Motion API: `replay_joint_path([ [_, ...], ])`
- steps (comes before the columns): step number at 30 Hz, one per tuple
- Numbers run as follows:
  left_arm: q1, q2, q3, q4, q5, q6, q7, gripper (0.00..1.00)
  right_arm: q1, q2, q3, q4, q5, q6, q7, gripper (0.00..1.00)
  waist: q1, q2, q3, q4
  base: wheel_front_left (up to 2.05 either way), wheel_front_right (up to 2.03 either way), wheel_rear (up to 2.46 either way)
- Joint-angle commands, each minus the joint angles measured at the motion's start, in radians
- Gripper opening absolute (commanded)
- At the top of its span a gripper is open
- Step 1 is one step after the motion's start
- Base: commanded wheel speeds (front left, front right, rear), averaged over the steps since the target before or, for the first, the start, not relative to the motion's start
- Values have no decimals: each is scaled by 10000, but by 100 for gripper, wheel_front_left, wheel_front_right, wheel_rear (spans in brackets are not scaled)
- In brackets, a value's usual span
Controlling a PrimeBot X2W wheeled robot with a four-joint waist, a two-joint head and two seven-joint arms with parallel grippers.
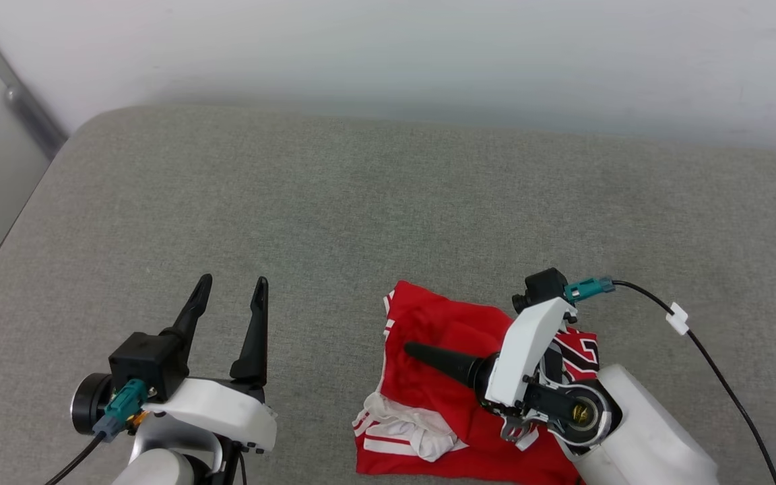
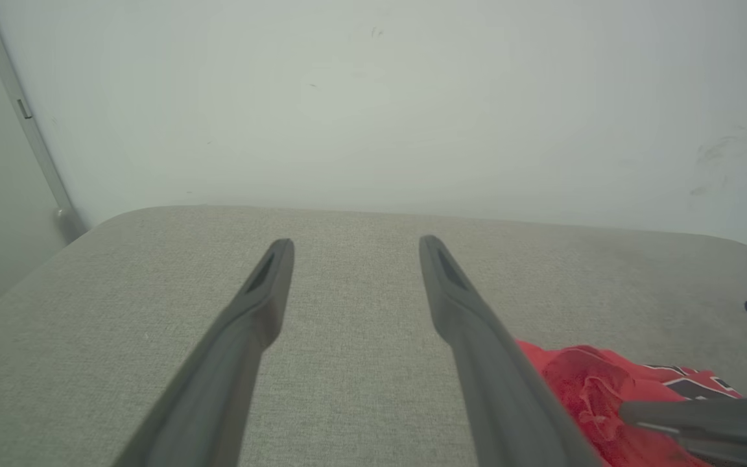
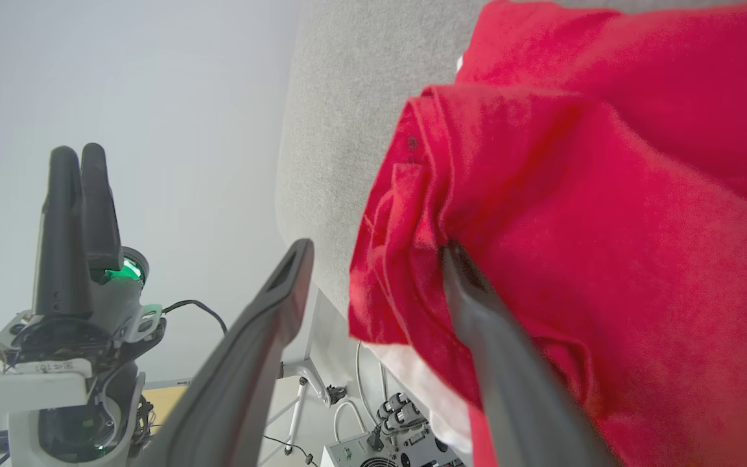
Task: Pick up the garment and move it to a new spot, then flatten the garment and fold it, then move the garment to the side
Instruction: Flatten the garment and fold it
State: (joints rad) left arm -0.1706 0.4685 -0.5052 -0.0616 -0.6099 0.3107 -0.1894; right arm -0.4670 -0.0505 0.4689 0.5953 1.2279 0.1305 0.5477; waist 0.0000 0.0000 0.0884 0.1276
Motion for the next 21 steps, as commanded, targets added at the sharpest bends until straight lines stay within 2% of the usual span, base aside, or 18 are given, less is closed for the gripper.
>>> replay_joint_path([
  [1,-31,12,-3,41,52,13,-70,100,-238,1,112,-23,-182,4,-158,100,0,0,-59,-66,0,0,0],
  [4,33,-39,-62,97,60,32,-87,100,-366,-415,475,-297,-844,2,-648,100,0,0,-255,-186,0,0,0],
  [7,140,-86,-108,128,17,58,-99,100,-426,-898,814,-781,-1823,2,-1599,100,0,0,-473,-343,0,0,0],
  [11,334,-114,-85,205,-63,157,-141,100,-242,-1789,833,-944,-3853,1,-3090,100,0,0,-788,-636,0,0,0],
  [15,564,-135,35,262,-27,343,-269,100,210,-2141,-130,-649,-5490,2,-3973,100,0,0,-974,-991,0,0,0],
  [21,849,-124,217,365,-107,479,-423,100,1238,-2443,-2630,-1091,-7716,1,-5108,100,0,0,-1083,-1391,0,0,0],
])
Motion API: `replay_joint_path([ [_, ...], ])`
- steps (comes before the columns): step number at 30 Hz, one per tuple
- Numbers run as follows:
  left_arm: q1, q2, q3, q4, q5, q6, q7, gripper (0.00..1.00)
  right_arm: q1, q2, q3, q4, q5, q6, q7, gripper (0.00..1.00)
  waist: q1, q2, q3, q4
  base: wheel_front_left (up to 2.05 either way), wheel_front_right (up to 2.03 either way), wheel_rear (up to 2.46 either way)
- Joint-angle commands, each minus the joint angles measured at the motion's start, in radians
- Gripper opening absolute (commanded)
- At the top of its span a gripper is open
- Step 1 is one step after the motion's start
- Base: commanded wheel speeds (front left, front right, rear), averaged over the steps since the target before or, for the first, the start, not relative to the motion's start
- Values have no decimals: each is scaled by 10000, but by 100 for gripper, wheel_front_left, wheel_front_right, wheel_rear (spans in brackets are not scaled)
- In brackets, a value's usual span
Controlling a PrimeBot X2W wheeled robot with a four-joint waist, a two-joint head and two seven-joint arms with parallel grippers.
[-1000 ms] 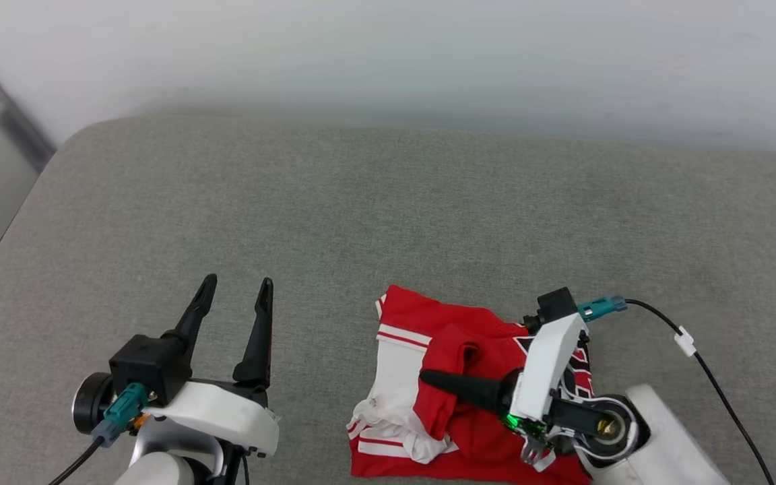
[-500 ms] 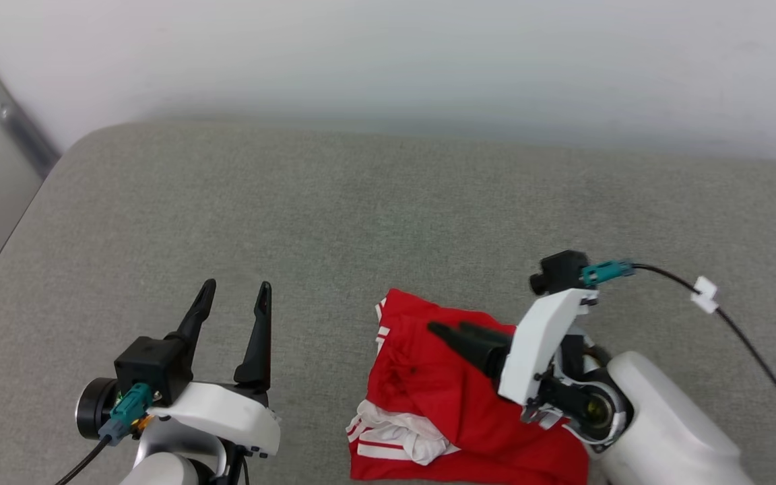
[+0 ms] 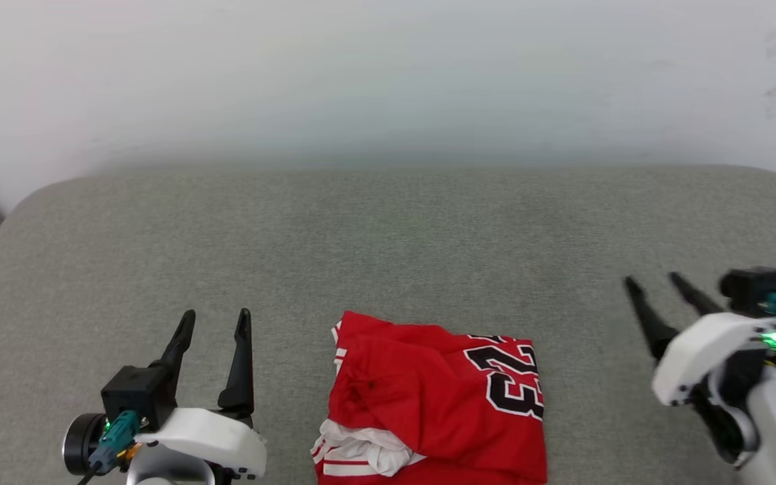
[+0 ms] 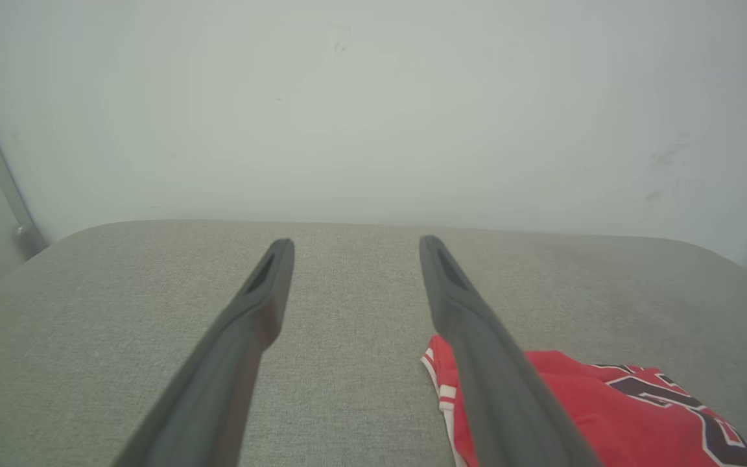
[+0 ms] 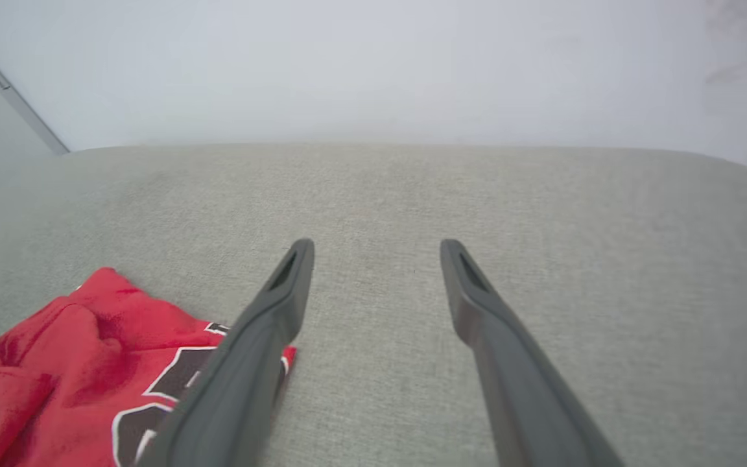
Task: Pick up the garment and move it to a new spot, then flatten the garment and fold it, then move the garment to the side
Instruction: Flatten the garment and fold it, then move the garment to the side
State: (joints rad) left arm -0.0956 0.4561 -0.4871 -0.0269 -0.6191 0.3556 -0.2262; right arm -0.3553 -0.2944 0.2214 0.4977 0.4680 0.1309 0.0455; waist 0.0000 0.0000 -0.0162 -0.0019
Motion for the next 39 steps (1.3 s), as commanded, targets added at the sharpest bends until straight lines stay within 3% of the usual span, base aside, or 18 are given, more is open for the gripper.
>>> replay_joint_path([
  [1,137,7,81,39,-37,59,-80,100,341,12,-592,-370,-519,-2,-305,100,0,0,-35,-158,0,0,0],
  [7,319,49,320,123,-59,175,-181,100,1825,792,-2198,-2649,-2024,-3,-1033,100,0,0,-1,-449,0,0,0],
  [18,694,129,464,274,147,392,-297,100,3990,1841,-2418,-5341,-2764,-3,-741,100,0,0,-87,-583,0,0,0],
  [31,641,77,579,371,140,343,-335,100,4036,1998,-2465,-6024,-2888,-3,-269,100,0,0,11,-696,0,0,0],
  [39,466,-76,751,372,199,337,-365,100,3735,1867,-3384,-5417,-1804,-3,887,100,0,0,155,-516,0,0,0],
])
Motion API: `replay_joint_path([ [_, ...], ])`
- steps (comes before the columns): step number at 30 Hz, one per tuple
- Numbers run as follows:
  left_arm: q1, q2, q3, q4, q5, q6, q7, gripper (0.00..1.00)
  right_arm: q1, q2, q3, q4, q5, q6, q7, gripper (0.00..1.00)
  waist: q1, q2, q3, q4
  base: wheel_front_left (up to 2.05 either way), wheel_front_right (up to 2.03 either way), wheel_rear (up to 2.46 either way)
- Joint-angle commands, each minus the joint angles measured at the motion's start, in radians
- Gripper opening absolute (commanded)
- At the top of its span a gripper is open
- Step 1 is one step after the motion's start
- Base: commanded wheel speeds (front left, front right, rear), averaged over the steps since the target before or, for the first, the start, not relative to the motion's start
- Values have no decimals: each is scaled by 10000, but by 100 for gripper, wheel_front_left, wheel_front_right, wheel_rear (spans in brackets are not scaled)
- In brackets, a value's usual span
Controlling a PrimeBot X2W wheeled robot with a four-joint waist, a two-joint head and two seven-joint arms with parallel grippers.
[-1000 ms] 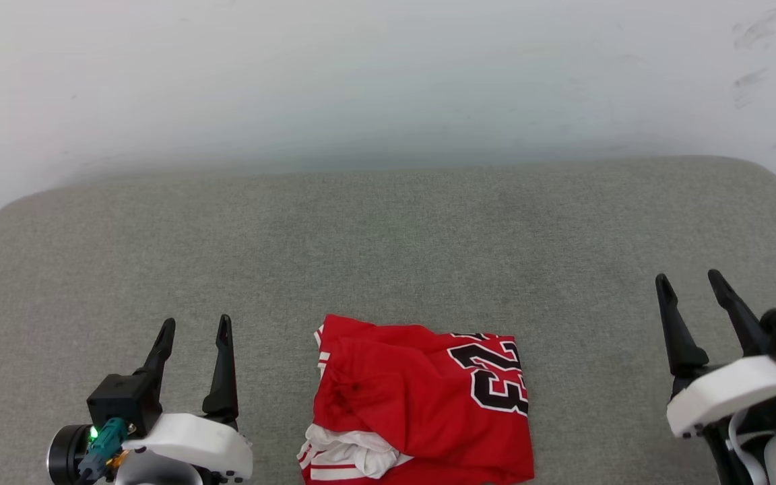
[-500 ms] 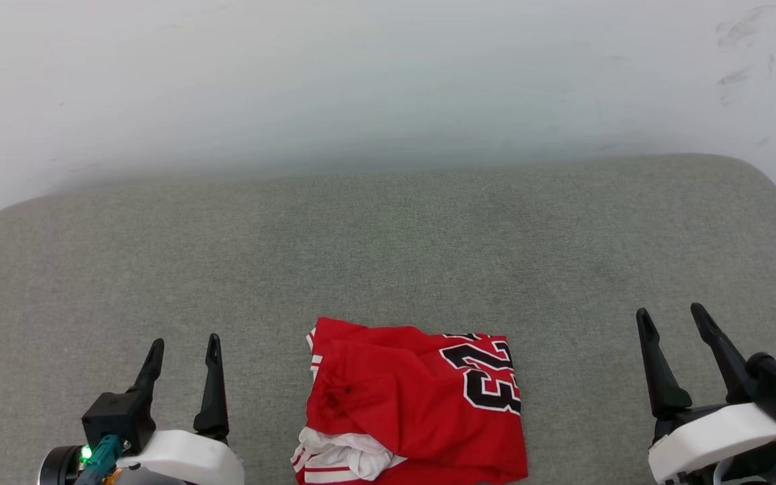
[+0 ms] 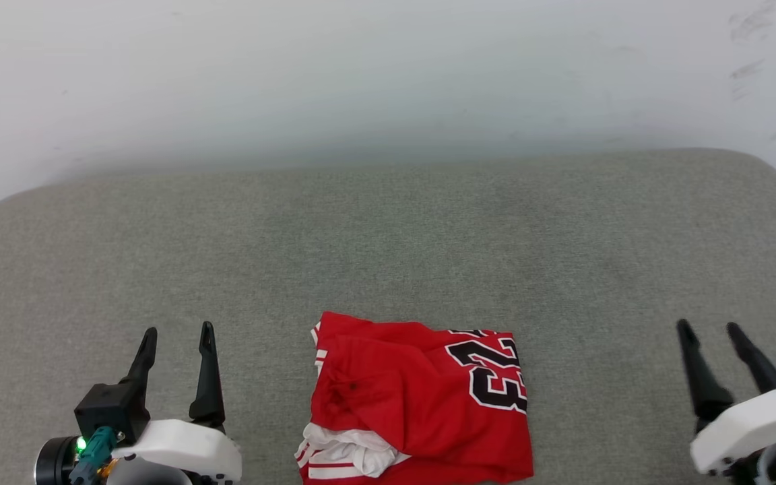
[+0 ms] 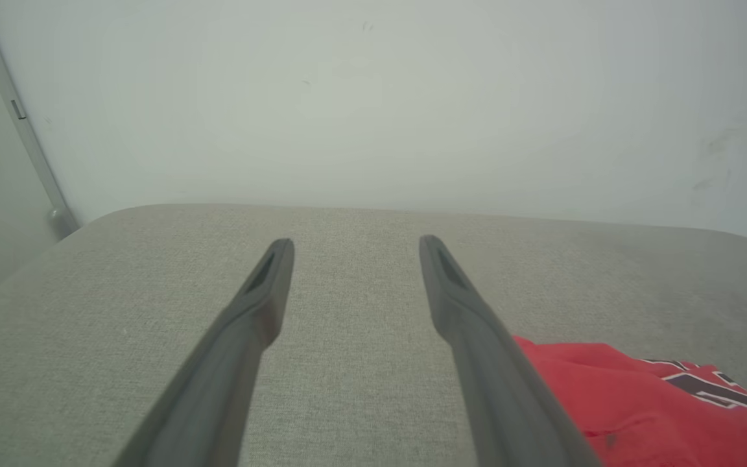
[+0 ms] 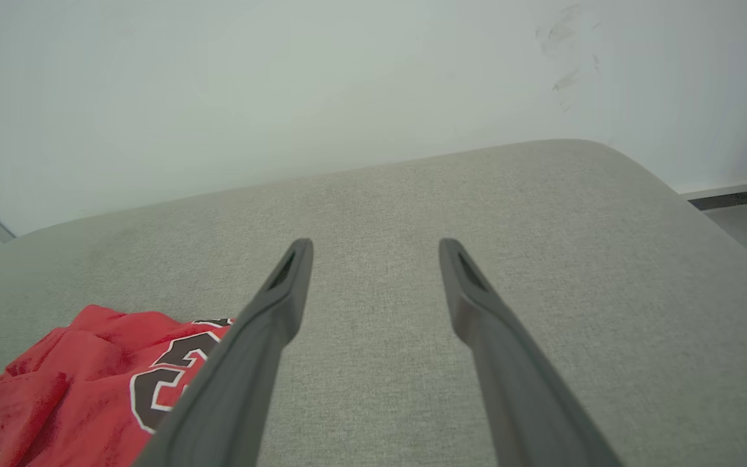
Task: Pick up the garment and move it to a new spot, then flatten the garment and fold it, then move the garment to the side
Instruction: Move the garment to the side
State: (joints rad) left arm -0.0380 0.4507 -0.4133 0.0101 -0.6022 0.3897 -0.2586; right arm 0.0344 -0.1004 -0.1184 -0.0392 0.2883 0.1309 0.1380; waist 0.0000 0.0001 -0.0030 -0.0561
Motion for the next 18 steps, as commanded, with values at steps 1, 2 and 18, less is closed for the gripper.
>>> replay_joint_path([
  [1,-142,-47,28,-12,39,-31,-48,100,-267,-179,-206,156,220,-3,200,100,0,-1,59,76,0,0,0],
  [2,-169,-66,65,-33,73,-52,-54,100,-365,-281,-386,407,453,-3,418,100,0,-1,102,128,0,0,0],
  [18,-620,-647,701,-211,645,-691,-74,100,-2338,187,-68,4840,5734,-3,6192,100,0,-1,981,1667,0,0,0],
])
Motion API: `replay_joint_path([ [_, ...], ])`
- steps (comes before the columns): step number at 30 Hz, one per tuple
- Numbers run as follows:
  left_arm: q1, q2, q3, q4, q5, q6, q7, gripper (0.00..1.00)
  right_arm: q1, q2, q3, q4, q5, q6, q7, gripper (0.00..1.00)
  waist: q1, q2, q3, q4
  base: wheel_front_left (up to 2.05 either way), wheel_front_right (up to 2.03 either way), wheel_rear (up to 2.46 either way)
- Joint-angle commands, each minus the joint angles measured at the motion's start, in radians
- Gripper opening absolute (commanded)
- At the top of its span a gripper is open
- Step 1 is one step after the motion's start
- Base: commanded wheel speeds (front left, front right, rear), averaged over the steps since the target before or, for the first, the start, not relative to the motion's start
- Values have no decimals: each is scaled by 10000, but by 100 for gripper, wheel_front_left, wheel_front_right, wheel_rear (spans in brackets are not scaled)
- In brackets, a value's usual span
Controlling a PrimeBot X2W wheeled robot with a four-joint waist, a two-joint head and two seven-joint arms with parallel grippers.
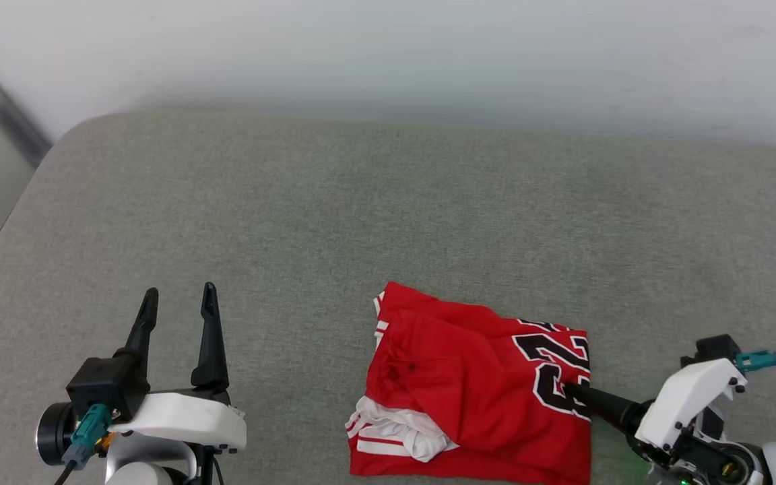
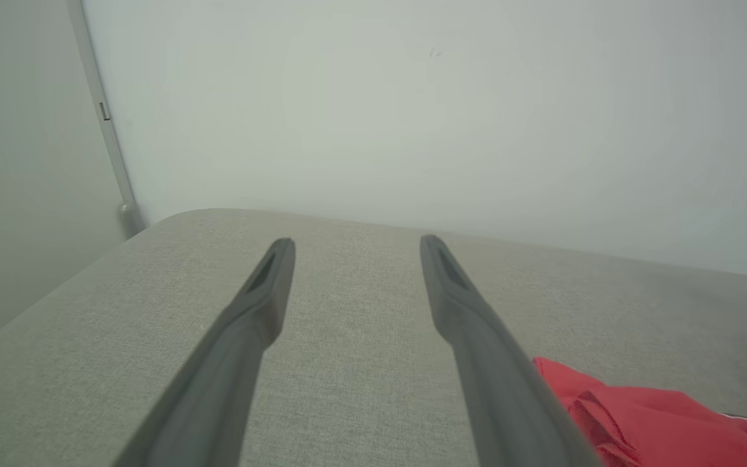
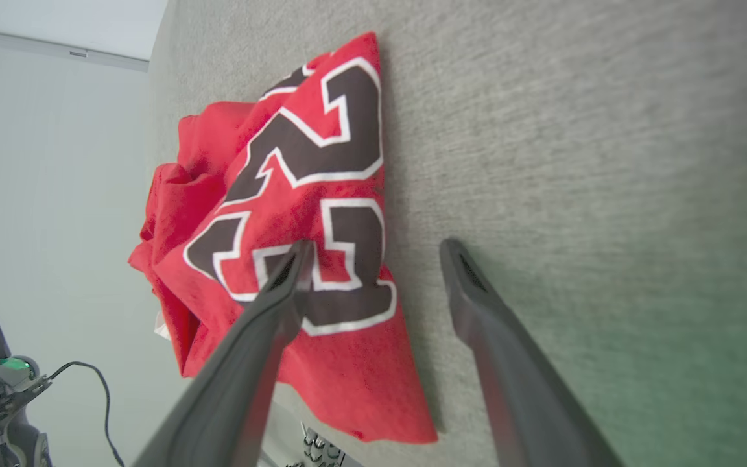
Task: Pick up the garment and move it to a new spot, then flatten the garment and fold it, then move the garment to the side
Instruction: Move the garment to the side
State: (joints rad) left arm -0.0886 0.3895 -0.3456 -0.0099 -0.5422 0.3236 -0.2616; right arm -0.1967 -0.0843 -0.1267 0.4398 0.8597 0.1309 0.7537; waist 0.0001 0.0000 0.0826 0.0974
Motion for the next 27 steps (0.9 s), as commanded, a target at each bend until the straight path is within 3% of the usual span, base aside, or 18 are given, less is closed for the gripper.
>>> replay_joint_path([
  [1,-105,-71,69,2,61,-63,-43,100,-112,84,110,216,172,-3,26,100,-1,0,160,174,0,0,0],
  [5,-50,-186,152,142,178,-218,-44,100,-345,216,580,1108,625,-11,216,100,-1,0,151,308,0,0,0],
  [6,-40,-212,160,194,208,-241,-44,100,-383,237,705,1221,708,-11,213,42,-1,0,115,339,0,0,0],
  [7,-20,-236,179,228,217,-272,-44,100,-439,252,801,1268,814,-11,170,0,-1,0,74,352,0,0,0],
  [11,126,-306,206,295,319,-341,-44,100,-691,-47,1309,943,929,-2,-151,0,-1,0,-169,312,0,0,0],
  [16,378,-264,203,346,413,-376,-43,100,-821,-748,2507,158,253,-2,-862,0,-1,0,-653,-60,0,0,0],
  [21,527,-322,253,147,469,-402,-34,100,-1172,-1865,3895,-450,-1539,-2,-1436,0,-1,0,-865,-708,0,0,0],
  [27,583,-404,377,-133,636,-498,-34,100,-1883,-2744,4604,-841,-3408,-5,-1690,0,-1,0,-613,-1980,0,0,0],
])
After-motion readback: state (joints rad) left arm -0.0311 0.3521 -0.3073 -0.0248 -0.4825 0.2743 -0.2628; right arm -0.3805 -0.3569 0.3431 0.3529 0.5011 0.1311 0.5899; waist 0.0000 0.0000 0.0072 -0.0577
